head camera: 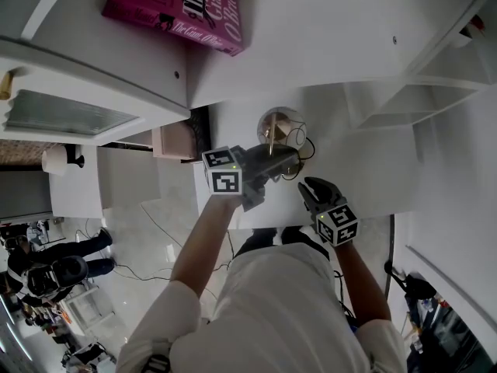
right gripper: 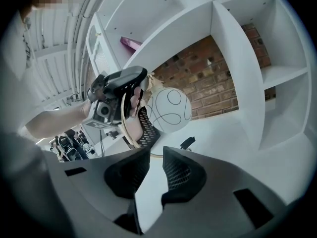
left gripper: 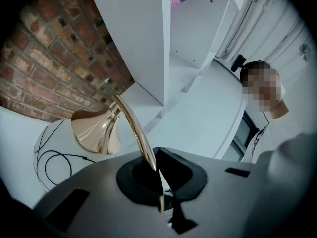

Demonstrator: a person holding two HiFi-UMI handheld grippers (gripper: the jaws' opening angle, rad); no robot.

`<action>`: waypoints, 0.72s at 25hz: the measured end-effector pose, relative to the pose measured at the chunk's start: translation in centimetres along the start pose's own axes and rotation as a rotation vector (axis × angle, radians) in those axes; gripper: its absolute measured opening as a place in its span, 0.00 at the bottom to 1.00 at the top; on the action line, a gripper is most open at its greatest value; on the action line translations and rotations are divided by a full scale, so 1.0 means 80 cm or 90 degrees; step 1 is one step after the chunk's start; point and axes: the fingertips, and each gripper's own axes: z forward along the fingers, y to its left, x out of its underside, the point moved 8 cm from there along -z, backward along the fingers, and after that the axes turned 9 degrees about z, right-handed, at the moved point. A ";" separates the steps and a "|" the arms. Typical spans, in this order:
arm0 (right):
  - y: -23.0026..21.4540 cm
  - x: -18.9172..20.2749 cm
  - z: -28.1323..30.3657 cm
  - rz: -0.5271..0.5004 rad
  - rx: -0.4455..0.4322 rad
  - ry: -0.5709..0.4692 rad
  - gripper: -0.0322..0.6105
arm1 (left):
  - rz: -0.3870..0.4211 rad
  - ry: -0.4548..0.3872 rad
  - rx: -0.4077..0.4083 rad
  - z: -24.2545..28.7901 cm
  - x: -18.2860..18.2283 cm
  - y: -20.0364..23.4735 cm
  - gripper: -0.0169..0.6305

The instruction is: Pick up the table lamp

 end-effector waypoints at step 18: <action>-0.021 0.044 0.012 0.052 0.002 0.047 0.25 | 0.006 -0.015 0.001 -0.013 -0.011 -0.019 0.05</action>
